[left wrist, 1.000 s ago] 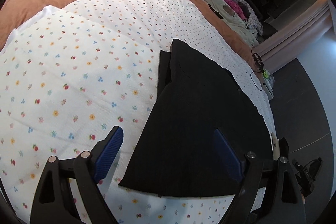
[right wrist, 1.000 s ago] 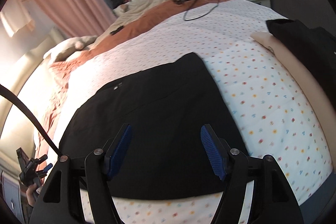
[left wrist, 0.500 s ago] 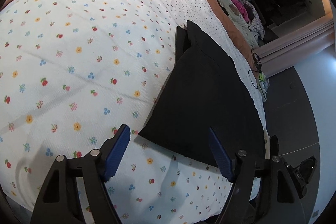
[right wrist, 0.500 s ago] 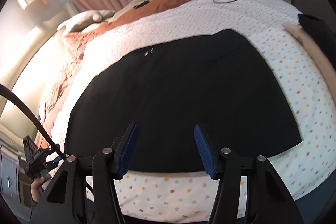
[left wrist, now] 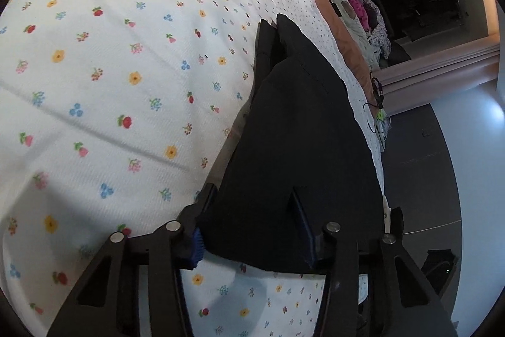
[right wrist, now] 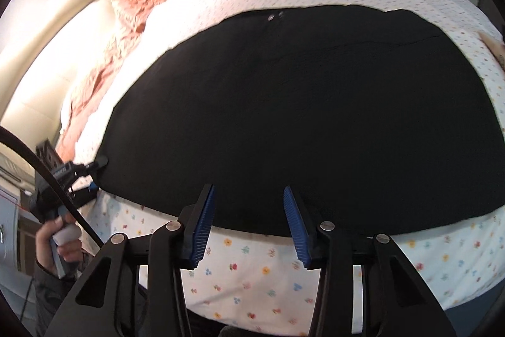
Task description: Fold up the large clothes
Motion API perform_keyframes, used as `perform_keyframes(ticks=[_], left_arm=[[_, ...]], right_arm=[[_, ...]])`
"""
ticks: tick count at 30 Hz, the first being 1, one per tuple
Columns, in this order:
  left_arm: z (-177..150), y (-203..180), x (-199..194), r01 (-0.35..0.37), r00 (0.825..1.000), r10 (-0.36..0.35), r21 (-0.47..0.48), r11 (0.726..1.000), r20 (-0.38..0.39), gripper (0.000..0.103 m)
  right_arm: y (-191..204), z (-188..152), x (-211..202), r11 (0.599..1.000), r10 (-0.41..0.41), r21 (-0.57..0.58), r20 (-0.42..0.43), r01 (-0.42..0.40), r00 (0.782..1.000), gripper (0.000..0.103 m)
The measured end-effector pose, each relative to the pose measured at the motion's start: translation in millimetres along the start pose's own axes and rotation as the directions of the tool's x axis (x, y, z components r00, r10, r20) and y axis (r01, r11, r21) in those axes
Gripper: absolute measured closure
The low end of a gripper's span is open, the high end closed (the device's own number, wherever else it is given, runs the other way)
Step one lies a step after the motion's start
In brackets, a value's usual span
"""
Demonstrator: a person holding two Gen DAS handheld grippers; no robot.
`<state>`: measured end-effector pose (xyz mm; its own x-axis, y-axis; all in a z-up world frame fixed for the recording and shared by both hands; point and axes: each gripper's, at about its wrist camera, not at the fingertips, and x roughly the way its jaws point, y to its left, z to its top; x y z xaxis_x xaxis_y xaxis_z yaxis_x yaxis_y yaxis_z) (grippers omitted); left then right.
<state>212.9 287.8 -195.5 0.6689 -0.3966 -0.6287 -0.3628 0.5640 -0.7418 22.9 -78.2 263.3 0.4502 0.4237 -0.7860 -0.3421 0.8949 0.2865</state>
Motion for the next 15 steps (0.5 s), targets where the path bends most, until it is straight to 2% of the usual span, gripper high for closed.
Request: perform_keyframes(ticks=[3,5,15], left_arm=[[0,-2,3,0.004,1.000,-0.004,0.010,1.000,0.003,0.060],[0,-3,2,0.008,1.000,-0.008,0.006,1.000,0.008,0.062],[-10,0,-4,0.009,0.999,-0.008,-0.028,1.000,0.048,0.067]], right_arm=[[6,9,26,0.999,-0.048,-0.020,-0.025,0.048,0.999,0.065],[6,17,40,0.996,-0.087,-0.020,-0.026,0.086,0.996,0.072],[-11,79,114,0.991,-0.132,0.021,-0.016,0.132,0.991,0.072]])
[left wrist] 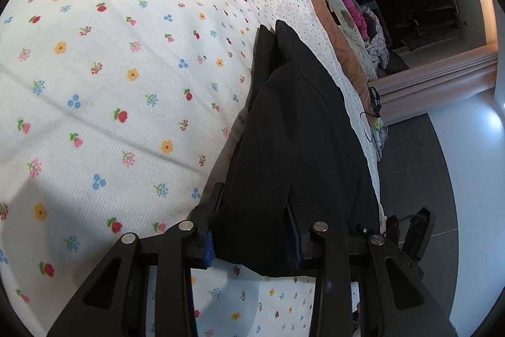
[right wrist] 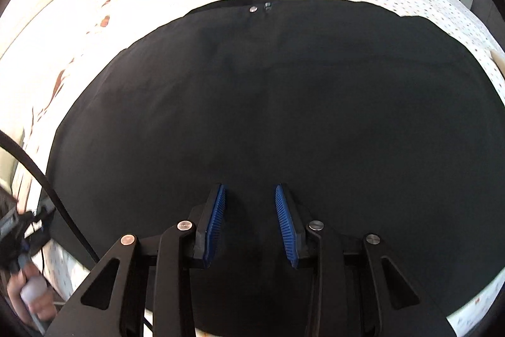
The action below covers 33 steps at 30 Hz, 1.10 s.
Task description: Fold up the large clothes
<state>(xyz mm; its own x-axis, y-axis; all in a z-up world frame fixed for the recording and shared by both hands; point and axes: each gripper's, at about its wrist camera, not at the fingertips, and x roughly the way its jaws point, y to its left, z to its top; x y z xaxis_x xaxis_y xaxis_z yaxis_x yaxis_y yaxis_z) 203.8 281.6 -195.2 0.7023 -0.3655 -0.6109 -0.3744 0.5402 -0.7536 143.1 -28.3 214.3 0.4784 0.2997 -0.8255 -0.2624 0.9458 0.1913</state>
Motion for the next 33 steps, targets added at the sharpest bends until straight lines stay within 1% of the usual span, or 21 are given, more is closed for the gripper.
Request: perform_keyframes(ticks=[10,13,17,22,28,29,31,33], left_arm=[[-5,4,-2,0.002,0.999,0.001,-0.070,0.998,0.042,0.067],[-6,5,0,0.003,0.999,0.000,-0.085,0.996,0.037,0.067],[-4,8,1,0.011,1.000,-0.008,-0.099,0.995,0.026,0.067],[-3,8,4,0.013,1.000,-0.010,-0.116,0.993,0.028,0.067],[-2,8,8,0.020,0.999,-0.015,-0.144,0.989,0.039,0.067],[-2,8,7,0.023,0.999,-0.017,-0.147,0.989,0.040,0.069],[-1,6,6,0.038,0.999,-0.033,-0.150,0.988,0.034,0.077],[0,3,1,0.069,0.997,-0.063,-0.144,0.987,0.045,0.080]], right_arm=[[-13,73,74,0.999,0.002,0.042,0.022,-0.003,1.000,0.073],[-18,92,99,0.998,0.001,0.064,0.027,-0.002,1.000,0.074],[-27,116,131,0.996,0.001,0.093,0.035,-0.004,0.999,0.080],[-37,148,172,0.993,0.016,0.120,0.044,-0.021,0.999,0.082],[-46,169,217,0.993,0.039,0.108,0.072,-0.046,0.997,0.082],[-49,171,223,0.993,0.049,0.107,0.075,-0.057,0.996,0.082],[-53,173,225,0.987,0.077,0.136,0.095,-0.089,0.992,0.082],[-63,169,221,0.983,0.094,0.146,0.128,-0.112,0.987,0.082]])
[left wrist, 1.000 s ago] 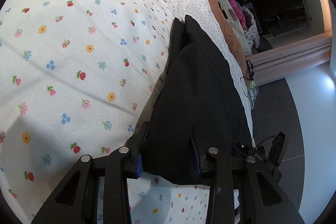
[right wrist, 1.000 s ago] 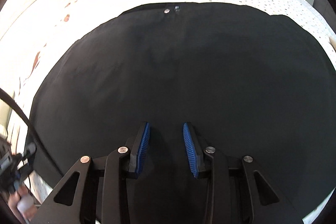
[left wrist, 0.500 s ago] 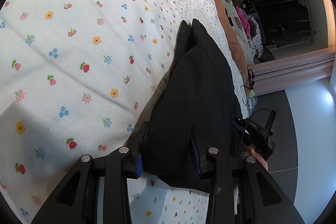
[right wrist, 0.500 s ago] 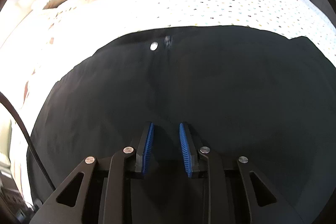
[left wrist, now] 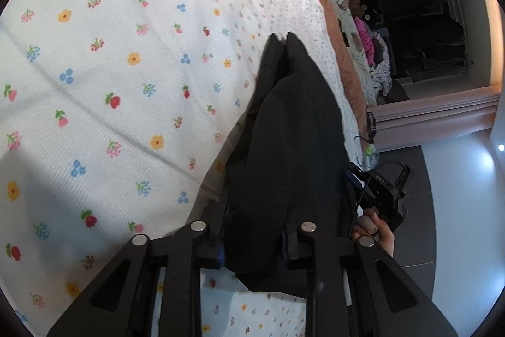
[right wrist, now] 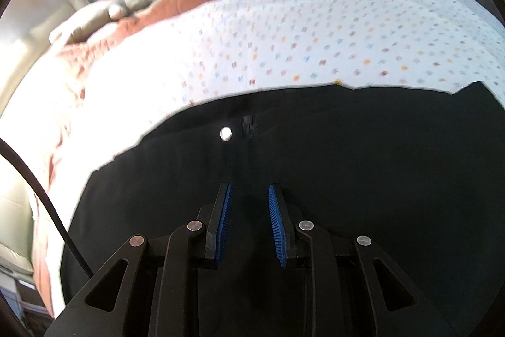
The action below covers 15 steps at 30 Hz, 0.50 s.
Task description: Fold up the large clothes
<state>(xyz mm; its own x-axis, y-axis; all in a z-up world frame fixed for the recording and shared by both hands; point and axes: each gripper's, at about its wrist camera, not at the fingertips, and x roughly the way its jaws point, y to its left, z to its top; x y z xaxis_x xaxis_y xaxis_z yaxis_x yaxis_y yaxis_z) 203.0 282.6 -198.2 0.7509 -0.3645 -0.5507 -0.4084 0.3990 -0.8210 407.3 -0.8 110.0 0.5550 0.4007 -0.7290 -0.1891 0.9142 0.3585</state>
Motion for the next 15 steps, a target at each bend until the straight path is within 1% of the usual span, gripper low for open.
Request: perform_keyframes(ticks=[1,3,6,10,12,13,14,15], left_arm=[[1,-2,-2,0.015,1.000,-0.015,0.003,1.000,0.004,0.082],[2,-9,-7,0.052,0.999,-0.052,0.006,0.999,0.011,0.083],[4,-26,-14,0.095,0.995,-0.095,0.032,0.995,0.017,0.084],[8,-59,-19,0.133,0.991,-0.135,0.092,0.987,0.016,0.085],[10,-77,-20,0.154,0.988,-0.157,0.121,0.981,0.014,0.085],[11,-85,-20,0.163,0.986,-0.166,0.132,0.978,0.011,0.085],[11,-92,-19,0.169,0.985,-0.172,0.141,0.975,0.007,0.085],[11,-102,-18,0.176,0.984,-0.179,0.156,0.972,0.002,0.085]], right_arm=[[-5,3,-6,1.000,0.021,0.001,0.015,-0.021,1.000,0.082],[-7,-4,-22,0.998,0.057,0.002,0.032,-0.057,0.998,0.082],[-10,-15,-37,0.995,0.101,0.006,0.014,-0.102,0.995,0.082],[-20,-31,-47,0.985,0.173,0.005,0.004,-0.173,0.985,0.080],[-34,-40,-50,0.977,0.210,0.030,-0.004,-0.210,0.978,0.069],[-39,-48,-50,0.973,0.230,0.040,-0.001,-0.229,0.973,0.057],[-47,-46,-51,0.971,0.237,0.041,-0.001,-0.237,0.972,0.050],[-49,-52,-55,0.970,0.240,0.040,0.001,-0.240,0.971,0.050]])
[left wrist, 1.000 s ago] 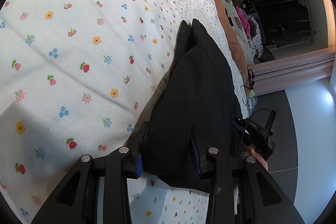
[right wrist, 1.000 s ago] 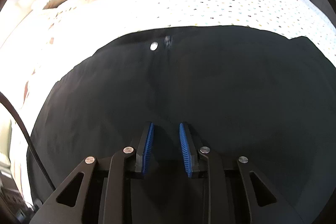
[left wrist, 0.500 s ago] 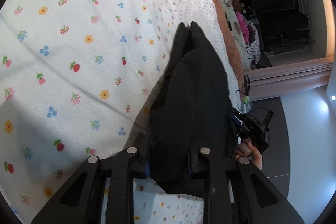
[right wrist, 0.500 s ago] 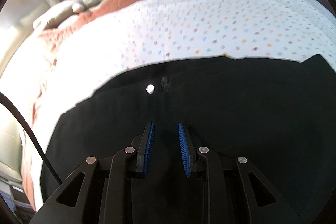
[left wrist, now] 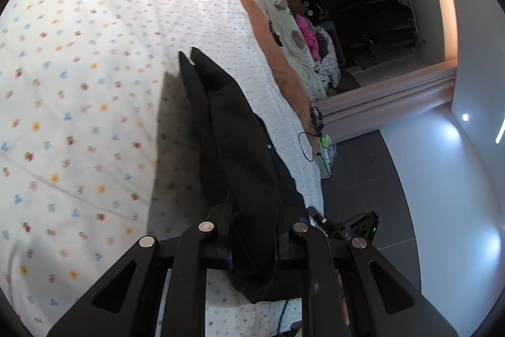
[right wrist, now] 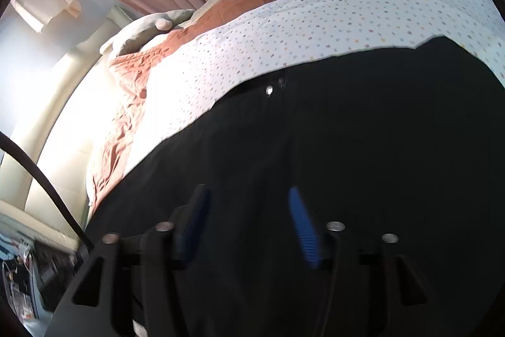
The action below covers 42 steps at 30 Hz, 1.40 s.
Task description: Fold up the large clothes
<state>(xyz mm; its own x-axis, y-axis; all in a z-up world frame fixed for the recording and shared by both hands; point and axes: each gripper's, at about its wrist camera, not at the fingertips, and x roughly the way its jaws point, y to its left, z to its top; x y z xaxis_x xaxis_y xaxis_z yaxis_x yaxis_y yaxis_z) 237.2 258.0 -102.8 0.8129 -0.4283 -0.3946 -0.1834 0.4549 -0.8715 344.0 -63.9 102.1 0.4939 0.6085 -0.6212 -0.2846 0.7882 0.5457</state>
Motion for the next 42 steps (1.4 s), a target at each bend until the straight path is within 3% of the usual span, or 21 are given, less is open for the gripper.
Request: perform_keyframes(ticks=[6,8,11,15,18,22,27,33,36,37,38,42], left_arm=[[8,-48,10,0.032,0.999,-0.031,0.078,0.996,-0.021,0.086],[10,-64,12,0.040,0.999,-0.037,0.105,0.994,-0.028,0.086],[10,-82,15,0.046,0.999,-0.042,0.133,0.990,-0.035,0.086],[8,-107,19,0.051,0.998,-0.043,0.174,0.983,-0.047,0.086],[5,-126,26,0.059,0.997,-0.048,0.205,0.977,-0.058,0.087],[-5,-151,43,0.057,0.995,-0.033,0.262,0.963,-0.097,0.087],[-19,-181,66,0.075,0.990,-0.032,0.310,0.948,-0.140,0.087],[-34,-216,94,0.103,0.981,-0.035,0.356,0.929,-0.192,0.087],[-44,-232,112,0.109,0.975,-0.025,0.377,0.920,-0.221,0.087],[-47,-236,118,0.111,0.972,-0.021,0.383,0.917,-0.232,0.087],[-51,-240,125,0.111,0.970,-0.015,0.387,0.915,-0.243,0.087],[-68,-249,162,0.101,0.957,0.022,0.402,0.910,-0.290,0.087]], right_arm=[[-25,-37,-33,1.000,0.012,0.003,0.024,-0.012,1.000,0.051],[-34,-56,-37,0.999,0.044,0.010,0.011,-0.044,0.999,0.072],[-39,-70,-39,0.998,0.056,0.004,0.001,-0.056,0.998,0.084],[-41,-80,-58,0.998,0.060,0.005,0.003,-0.060,0.998,0.087],[-39,-89,-60,1.000,-0.007,0.017,-0.022,0.007,1.000,0.089],[-59,-90,-31,0.997,-0.021,0.067,-0.098,0.027,0.995,0.090],[-76,-76,-5,0.996,-0.005,0.085,-0.130,0.016,0.991,0.089],[-108,-61,-16,0.986,0.113,0.137,-0.114,-0.097,0.987,0.088],[-126,-60,-37,0.980,0.134,0.157,-0.057,-0.123,0.989,0.065],[-135,-57,-45,0.977,0.139,0.167,-0.030,-0.132,0.990,0.051],[-144,-56,-52,0.975,0.141,0.176,-0.004,-0.138,0.990,0.046],[-182,-53,-80,0.963,0.140,0.220,0.083,-0.155,0.987,0.046]])
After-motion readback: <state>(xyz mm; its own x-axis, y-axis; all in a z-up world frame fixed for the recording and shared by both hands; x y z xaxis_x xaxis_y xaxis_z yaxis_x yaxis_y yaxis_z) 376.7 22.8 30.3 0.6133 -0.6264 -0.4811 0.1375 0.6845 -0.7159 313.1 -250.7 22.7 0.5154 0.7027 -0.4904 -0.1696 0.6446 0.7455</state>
